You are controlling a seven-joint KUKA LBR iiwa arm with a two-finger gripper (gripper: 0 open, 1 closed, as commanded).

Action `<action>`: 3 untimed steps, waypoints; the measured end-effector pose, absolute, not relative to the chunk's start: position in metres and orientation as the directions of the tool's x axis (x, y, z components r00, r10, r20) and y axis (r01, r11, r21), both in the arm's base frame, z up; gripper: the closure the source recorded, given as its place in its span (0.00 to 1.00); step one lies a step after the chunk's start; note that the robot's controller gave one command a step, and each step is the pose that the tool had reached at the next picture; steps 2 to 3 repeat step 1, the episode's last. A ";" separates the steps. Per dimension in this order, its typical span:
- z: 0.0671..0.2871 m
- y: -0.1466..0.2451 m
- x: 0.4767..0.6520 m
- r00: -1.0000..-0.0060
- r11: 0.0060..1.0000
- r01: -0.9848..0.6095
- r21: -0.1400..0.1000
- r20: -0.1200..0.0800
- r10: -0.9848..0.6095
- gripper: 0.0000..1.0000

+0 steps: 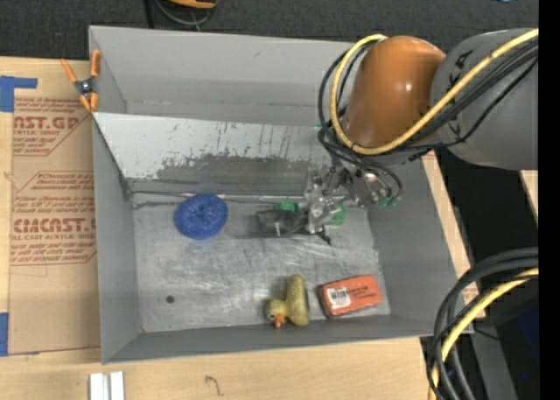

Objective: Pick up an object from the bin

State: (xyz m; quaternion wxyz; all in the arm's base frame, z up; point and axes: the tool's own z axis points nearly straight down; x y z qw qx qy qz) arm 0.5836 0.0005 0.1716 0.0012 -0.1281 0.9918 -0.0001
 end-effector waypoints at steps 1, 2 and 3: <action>0.209 0.002 0.578 -0.967 0.967 -0.255 0.000 -0.001 -0.255 1.00; 0.209 0.002 0.578 -0.967 0.967 -0.255 0.000 -0.001 -0.255 1.00; 0.209 0.002 0.578 -0.967 0.967 -0.255 0.000 -0.001 -0.255 1.00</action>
Offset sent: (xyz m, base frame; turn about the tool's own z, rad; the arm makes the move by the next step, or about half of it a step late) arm -0.0057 0.0086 0.0463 -0.0260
